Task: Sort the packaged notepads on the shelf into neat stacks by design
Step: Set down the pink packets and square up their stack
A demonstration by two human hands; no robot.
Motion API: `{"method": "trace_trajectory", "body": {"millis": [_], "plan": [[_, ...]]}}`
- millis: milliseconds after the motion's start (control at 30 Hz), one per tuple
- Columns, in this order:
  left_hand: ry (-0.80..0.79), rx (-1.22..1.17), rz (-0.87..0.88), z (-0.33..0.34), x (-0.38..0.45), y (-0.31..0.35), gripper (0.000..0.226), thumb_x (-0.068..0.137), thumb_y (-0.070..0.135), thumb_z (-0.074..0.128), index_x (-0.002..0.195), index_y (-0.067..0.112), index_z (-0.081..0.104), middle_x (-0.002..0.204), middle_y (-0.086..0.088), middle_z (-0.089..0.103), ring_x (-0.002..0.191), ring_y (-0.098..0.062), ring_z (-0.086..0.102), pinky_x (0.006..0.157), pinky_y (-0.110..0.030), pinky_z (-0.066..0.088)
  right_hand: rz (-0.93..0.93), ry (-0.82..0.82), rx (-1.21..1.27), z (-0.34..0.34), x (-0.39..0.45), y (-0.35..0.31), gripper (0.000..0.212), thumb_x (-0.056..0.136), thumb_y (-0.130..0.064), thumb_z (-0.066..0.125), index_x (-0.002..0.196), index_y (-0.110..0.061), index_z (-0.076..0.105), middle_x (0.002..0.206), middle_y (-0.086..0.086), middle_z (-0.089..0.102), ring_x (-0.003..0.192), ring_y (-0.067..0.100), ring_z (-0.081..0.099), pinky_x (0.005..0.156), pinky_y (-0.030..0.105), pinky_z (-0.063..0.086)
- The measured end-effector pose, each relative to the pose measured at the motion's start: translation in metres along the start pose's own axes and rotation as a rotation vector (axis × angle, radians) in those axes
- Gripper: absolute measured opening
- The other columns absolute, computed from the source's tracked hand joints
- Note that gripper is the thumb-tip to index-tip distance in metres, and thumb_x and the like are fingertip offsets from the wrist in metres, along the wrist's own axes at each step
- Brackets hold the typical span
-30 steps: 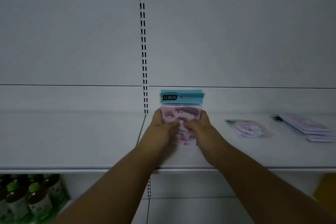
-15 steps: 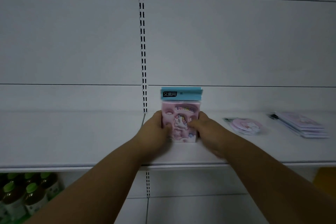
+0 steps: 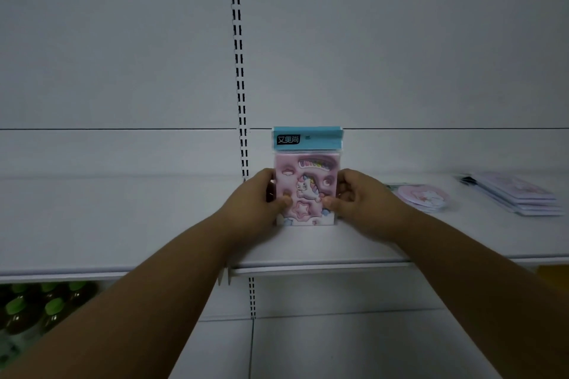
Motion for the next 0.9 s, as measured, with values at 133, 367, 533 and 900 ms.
{"method": "trace_trajectory", "body": {"millis": [133, 367, 533, 900], "plan": [[0.027, 0.096, 0.020, -0.003, 0.005, 0.001, 0.031, 0.095, 0.027, 0.063, 0.124, 0.024, 0.054, 0.115, 0.005, 0.066, 0.098, -0.012, 0.066, 0.074, -0.022, 0.055, -0.019, 0.022, 0.048, 0.001, 0.004, 0.002, 0.030, 0.082, -0.029, 0.076, 0.108, -0.021, 0.063, 0.101, -0.003, 0.074, 0.093, 0.014, 0.072, 0.086, 0.042, 0.059], [0.025, 0.190, 0.029, -0.009, 0.011, -0.005, 0.031, 0.091, 0.031, 0.068, 0.118, 0.024, 0.055, 0.112, 0.006, 0.068, 0.093, -0.010, 0.066, 0.071, -0.019, 0.052, -0.059, -0.016, 0.029, -0.002, 0.010, 0.000, 0.025, 0.083, -0.025, 0.075, 0.103, -0.028, 0.061, 0.095, -0.014, 0.072, 0.087, 0.004, 0.070, 0.066, 0.010, 0.054], [0.016, 0.205, 0.029, -0.009, 0.012, -0.006, 0.033, 0.089, 0.034, 0.069, 0.117, 0.026, 0.054, 0.107, 0.010, 0.065, 0.088, -0.004, 0.064, 0.066, -0.015, 0.050, -0.066, -0.023, 0.077, -0.001, 0.013, 0.004, 0.023, 0.081, -0.022, 0.077, 0.100, -0.027, 0.063, 0.099, -0.007, 0.075, 0.090, 0.009, 0.072, 0.083, 0.030, 0.059], [0.054, -0.092, -0.147, -0.015, 0.023, 0.005, 0.032, 0.087, 0.023, 0.075, 0.111, 0.008, 0.061, 0.093, -0.010, 0.075, 0.082, -0.025, 0.075, 0.076, -0.042, 0.063, 0.073, 0.032, 0.145, -0.011, 0.017, -0.012, 0.020, 0.086, -0.027, 0.072, 0.094, -0.009, 0.072, 0.085, 0.010, 0.075, 0.068, 0.017, 0.067, 0.068, 0.031, 0.058]]}}
Point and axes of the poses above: each hand's wrist, its own x-axis towards the middle knuckle, its own z-axis out of the palm, y = z × x, the point moved 1 cm from there along x, towards the middle knuckle
